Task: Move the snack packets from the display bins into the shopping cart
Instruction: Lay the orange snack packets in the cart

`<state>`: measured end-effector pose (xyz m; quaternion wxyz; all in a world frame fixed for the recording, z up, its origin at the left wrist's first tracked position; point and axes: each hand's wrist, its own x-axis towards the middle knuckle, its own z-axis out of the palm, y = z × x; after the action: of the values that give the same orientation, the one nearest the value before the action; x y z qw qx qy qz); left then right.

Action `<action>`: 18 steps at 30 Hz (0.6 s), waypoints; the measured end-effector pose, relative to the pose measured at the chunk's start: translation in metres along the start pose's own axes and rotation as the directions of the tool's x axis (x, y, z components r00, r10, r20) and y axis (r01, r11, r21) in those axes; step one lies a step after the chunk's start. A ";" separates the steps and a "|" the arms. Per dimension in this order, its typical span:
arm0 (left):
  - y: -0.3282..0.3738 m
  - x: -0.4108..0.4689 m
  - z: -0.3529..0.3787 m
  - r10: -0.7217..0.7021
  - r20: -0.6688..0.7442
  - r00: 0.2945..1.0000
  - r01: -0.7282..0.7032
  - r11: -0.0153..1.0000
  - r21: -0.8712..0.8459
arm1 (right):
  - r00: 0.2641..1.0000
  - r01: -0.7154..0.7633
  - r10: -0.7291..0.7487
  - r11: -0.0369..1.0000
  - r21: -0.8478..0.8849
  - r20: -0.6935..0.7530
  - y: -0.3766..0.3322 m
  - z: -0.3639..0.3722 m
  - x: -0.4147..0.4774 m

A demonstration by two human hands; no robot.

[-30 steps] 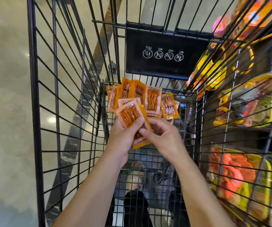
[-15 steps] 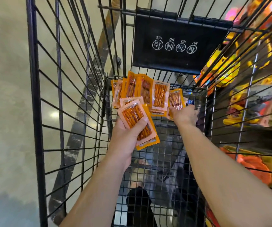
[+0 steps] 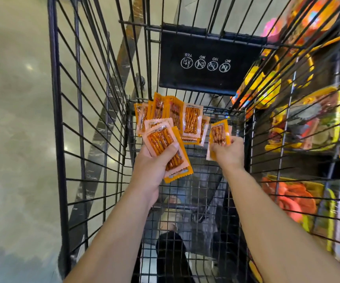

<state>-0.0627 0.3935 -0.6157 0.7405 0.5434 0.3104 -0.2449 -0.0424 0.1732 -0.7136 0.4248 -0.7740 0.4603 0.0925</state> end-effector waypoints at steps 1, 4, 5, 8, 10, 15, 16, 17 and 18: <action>0.003 -0.005 0.000 0.002 0.001 1.000 -0.002 1.000 0.013 | 1.000 0.022 -0.022 0.999 0.049 0.007 0.000 -0.009 -0.011; 0.017 -0.026 -0.002 0.019 0.021 1.000 -0.020 0.997 0.072 | 0.995 0.103 -0.104 0.982 0.157 -0.004 -0.008 -0.045 -0.055; 0.024 -0.036 -0.002 0.027 0.029 0.999 -0.029 0.995 0.096 | 0.992 0.129 -0.129 0.975 0.184 -0.013 -0.012 -0.058 -0.073; 0.049 -0.073 -0.003 0.056 0.081 0.995 -0.068 0.986 0.154 | 0.991 0.132 -0.137 0.945 0.300 -0.006 -0.030 -0.097 -0.135; 0.073 -0.107 -0.005 0.079 0.143 0.987 -0.108 0.973 0.204 | 0.991 0.125 -0.134 0.916 0.381 -0.002 -0.047 -0.123 -0.186; 0.128 -0.197 -0.024 0.138 0.294 0.946 -0.220 0.937 0.270 | 0.983 0.169 -0.178 0.829 0.533 -0.034 -0.074 -0.180 -0.321; 0.140 -0.214 -0.027 0.144 0.327 0.934 -0.236 0.936 0.262 | 0.982 0.180 -0.180 0.807 0.563 -0.055 -0.077 -0.190 -0.345; 0.149 -0.229 -0.031 0.147 0.365 0.919 -0.254 0.930 0.266 | 0.981 0.187 -0.181 0.789 0.585 -0.068 -0.079 -0.198 -0.369; 0.157 -0.244 -0.033 0.152 0.397 0.905 -0.275 0.921 0.276 | 0.980 0.191 -0.181 0.777 0.599 -0.077 -0.081 -0.205 -0.393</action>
<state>-0.1268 0.4763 -0.3430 0.7081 0.6334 0.0591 -0.3065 -0.2491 0.2869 -0.3299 0.6529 -0.6404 0.3901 -0.1073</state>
